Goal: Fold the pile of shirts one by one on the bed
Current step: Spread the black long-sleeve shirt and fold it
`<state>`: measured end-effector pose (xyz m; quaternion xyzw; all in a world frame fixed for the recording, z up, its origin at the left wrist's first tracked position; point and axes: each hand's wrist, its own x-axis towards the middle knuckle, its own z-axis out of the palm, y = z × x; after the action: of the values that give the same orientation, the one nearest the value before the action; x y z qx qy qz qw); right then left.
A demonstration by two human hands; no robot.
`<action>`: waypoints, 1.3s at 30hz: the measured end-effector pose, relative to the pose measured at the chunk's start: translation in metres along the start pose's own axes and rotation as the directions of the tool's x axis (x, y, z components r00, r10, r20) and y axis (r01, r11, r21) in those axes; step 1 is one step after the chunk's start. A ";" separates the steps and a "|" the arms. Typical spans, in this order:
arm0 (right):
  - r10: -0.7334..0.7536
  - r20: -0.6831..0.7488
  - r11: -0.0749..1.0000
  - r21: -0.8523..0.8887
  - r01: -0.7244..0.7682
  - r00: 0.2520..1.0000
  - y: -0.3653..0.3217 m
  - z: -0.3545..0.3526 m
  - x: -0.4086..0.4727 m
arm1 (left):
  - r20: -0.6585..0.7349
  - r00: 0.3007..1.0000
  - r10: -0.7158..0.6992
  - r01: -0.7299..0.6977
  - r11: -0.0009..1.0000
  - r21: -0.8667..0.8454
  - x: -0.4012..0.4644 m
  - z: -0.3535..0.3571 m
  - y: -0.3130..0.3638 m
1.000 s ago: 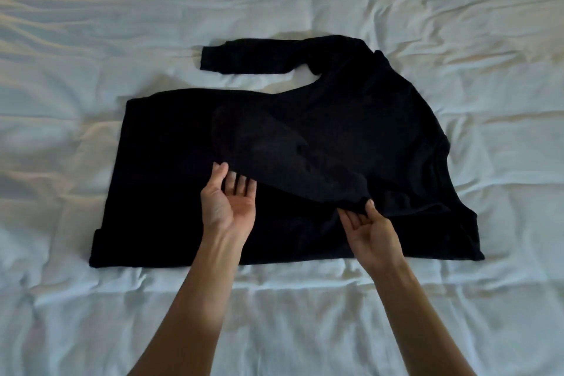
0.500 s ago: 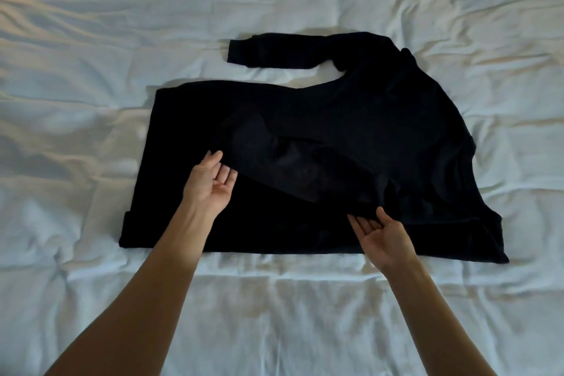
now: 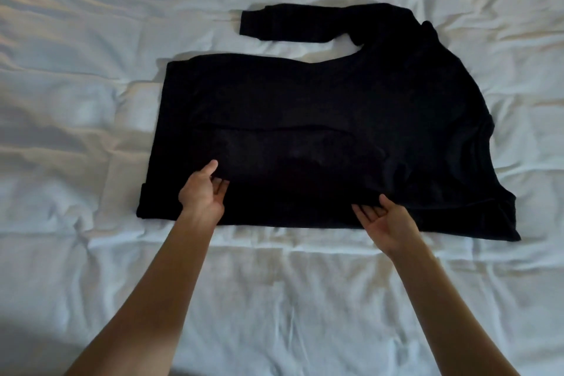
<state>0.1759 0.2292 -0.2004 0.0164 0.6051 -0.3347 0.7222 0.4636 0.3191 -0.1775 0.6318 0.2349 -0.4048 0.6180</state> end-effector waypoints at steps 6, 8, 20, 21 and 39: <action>-0.014 -0.046 0.999 -0.029 0.013 0.999 0.000 0.000 -0.016 | -0.089 0.980 0.178 -0.174 0.984 0.042 -0.007 -0.040 -0.026; 0.048 -0.064 0.975 -0.213 -0.060 0.997 -0.003 -0.001 -0.026 | -0.141 0.965 0.222 -0.207 0.972 0.110 -0.002 -0.052 -0.038; -0.388 0.772 -0.645 -0.618 0.449 0.504 0.024 0.008 0.042 | 0.904 0.342 0.257 -0.751 -0.504 0.427 -0.003 0.049 -0.144; -0.375 0.743 -0.694 -0.621 0.364 0.554 0.022 0.002 0.052 | 0.911 0.354 0.214 -0.695 -0.591 0.409 0.010 0.044 -0.139; -0.681 0.658 -0.469 -0.730 0.497 0.322 -0.210 0.125 0.135 | 0.907 0.289 0.307 -0.754 -0.511 0.413 0.053 0.228 -0.020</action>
<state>0.1844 -0.0496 -0.2059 -0.7742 0.5824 -0.2035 0.1416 0.4268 0.0896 -0.2112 0.7632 -0.6225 -0.0962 0.1443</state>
